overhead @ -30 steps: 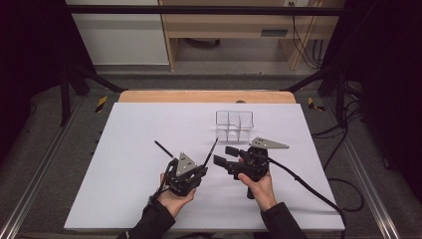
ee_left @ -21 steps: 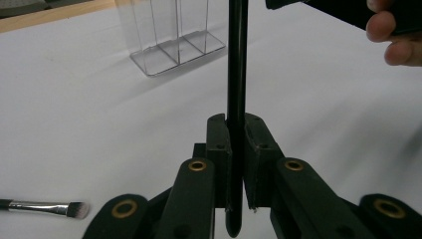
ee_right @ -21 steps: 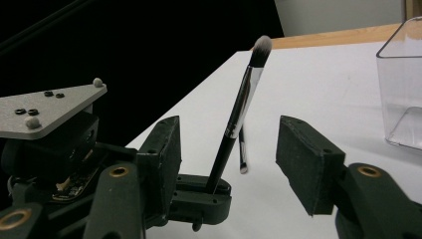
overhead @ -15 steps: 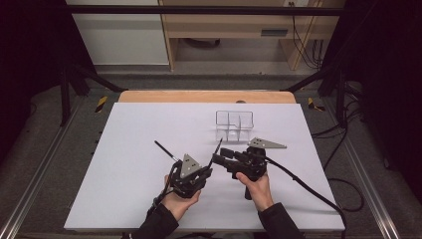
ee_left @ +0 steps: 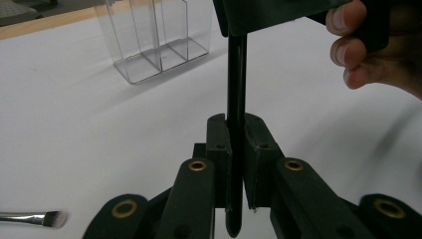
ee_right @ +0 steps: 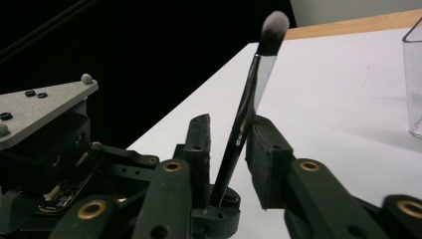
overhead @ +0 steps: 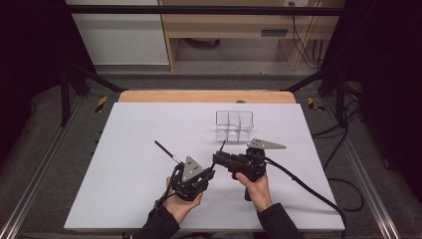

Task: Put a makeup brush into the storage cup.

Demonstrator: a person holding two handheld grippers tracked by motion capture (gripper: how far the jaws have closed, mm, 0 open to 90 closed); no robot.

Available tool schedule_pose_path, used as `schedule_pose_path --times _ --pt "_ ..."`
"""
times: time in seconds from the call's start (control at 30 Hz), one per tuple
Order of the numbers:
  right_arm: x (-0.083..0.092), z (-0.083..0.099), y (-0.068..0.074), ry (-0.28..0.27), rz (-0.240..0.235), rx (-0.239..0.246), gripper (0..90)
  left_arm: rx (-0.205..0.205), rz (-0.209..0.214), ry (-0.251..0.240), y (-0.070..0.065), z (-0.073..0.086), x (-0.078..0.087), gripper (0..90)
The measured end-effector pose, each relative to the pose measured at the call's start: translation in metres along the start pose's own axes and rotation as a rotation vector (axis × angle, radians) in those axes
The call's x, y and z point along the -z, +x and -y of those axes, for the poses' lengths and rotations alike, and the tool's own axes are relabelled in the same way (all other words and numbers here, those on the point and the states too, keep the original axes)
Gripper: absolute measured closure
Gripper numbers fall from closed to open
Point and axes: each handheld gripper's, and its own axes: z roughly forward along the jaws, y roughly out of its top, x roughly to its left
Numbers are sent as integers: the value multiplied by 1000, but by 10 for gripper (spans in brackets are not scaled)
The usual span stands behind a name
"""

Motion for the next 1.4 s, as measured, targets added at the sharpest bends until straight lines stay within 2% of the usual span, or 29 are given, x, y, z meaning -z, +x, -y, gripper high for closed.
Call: schedule_pose_path --times 0.3,0.5,0.63,0.83,0.9,0.97,1.17,1.23,1.3,1.4 --pt "1 -1 0 3 -26 3 816 -9 4 -6 -2 0 1 830" --pt "2 -1 0 7 -50 -2 830 -12 5 -6 -3 0 1 828" --pt "2 -1 0 10 -55 4 831 -12 9 -7 -3 0 1 795" --pt "5 -3 1 8 -43 16 832 -22 10 -6 -1 0 1 661" --pt "6 -3 1 2 -31 37 832 -21 17 -7 0 0 2 608" --pt "7 -4 1 1 -17 47 832 -22 41 -7 3 -1 3 545" --pt "11 -6 1 -12 15 73 832 -6 71 -29 13 -3 9 422" --pt "12 -7 0 -14 31 84 832 -14 73 -36 16 -4 12 378" --pt "13 -8 0 -20 39 90 831 -41 69 -31 20 -3 16 337" --pt "16 -9 -1 -25 47 97 832 -39 73 -37 27 -3 20 303"
